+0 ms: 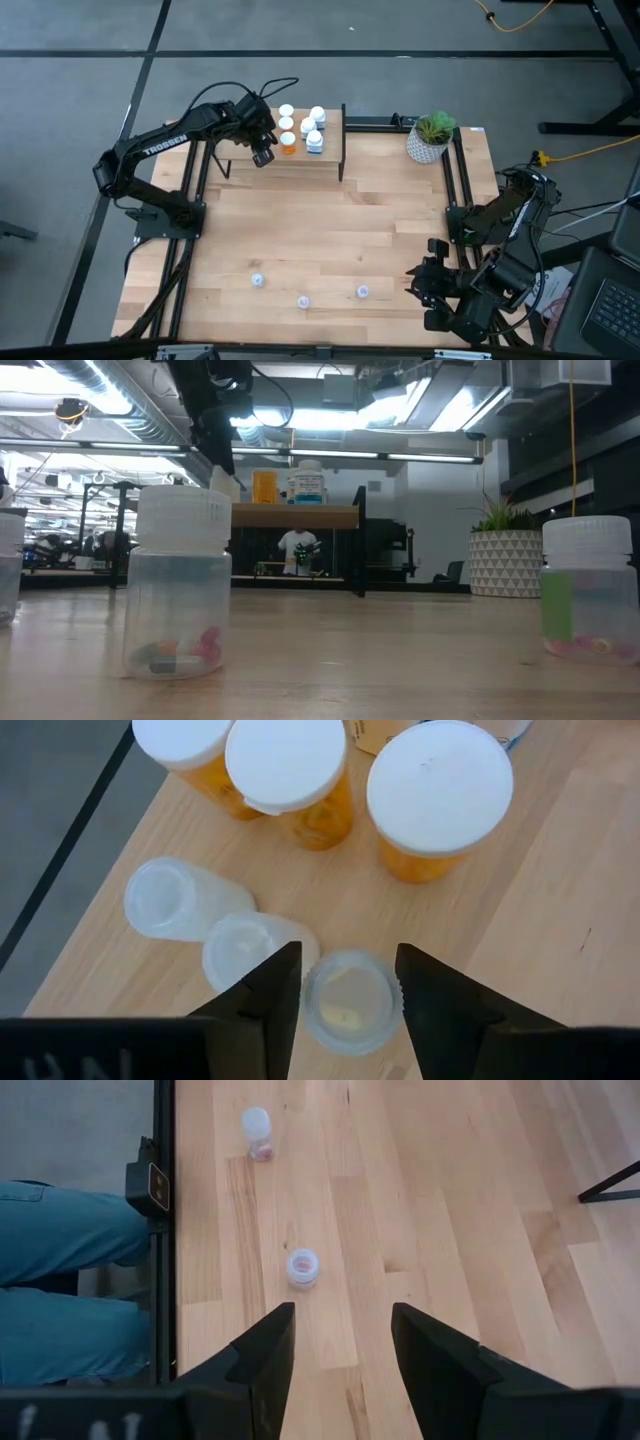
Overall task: Pick and place medicine bottles onto shelf by color
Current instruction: Put the transparent pill bottle on the shelf aligned with the transparent pill bottles
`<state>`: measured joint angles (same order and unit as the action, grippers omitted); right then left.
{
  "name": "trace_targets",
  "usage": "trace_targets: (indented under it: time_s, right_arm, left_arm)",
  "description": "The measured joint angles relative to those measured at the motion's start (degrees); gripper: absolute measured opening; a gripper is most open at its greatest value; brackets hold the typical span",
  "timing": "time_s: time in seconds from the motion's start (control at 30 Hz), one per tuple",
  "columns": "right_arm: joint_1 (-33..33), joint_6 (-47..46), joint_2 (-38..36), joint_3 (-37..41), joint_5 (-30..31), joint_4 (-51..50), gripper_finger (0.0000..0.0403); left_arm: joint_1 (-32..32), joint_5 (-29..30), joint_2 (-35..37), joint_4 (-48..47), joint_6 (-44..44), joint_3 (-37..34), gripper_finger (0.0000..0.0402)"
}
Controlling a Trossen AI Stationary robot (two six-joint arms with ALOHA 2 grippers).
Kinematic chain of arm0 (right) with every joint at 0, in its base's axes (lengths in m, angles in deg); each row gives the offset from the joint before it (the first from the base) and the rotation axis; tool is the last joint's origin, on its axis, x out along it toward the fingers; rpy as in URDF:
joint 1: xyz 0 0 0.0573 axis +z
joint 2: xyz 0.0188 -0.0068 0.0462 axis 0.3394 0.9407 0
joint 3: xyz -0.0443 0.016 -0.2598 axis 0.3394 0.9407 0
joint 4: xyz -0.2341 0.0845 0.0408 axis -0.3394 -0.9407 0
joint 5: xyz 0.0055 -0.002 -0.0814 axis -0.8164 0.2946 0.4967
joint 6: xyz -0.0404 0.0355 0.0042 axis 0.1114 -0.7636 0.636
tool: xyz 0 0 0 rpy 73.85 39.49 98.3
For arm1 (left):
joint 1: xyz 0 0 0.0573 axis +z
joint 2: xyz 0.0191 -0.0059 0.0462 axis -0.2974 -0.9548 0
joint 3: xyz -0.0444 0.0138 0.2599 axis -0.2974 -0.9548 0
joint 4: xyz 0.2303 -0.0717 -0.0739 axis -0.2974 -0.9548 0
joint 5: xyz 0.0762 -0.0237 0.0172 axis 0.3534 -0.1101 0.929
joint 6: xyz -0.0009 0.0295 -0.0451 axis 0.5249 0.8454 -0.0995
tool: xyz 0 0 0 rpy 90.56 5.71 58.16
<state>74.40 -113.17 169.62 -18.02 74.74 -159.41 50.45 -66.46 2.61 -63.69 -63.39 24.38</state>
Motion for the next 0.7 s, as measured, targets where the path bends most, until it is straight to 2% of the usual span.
trace_targets:
  time_s: [0.53, 0.7]
  right_arm:
    - [0.0, 0.0, 0.0, 0.0, -0.4, 0.0, 0.0171]
    - [0.0, 0.0, 0.0, 0.0, -0.5, 0.0, 0.0171]
  left_arm:
    - [0.0, 1.3, 0.0, -0.5, -1.5, 0.0, 0.0155]
    - [0.0, 1.6, 0.0, -1.2, -1.6, 0.0, 0.0177]
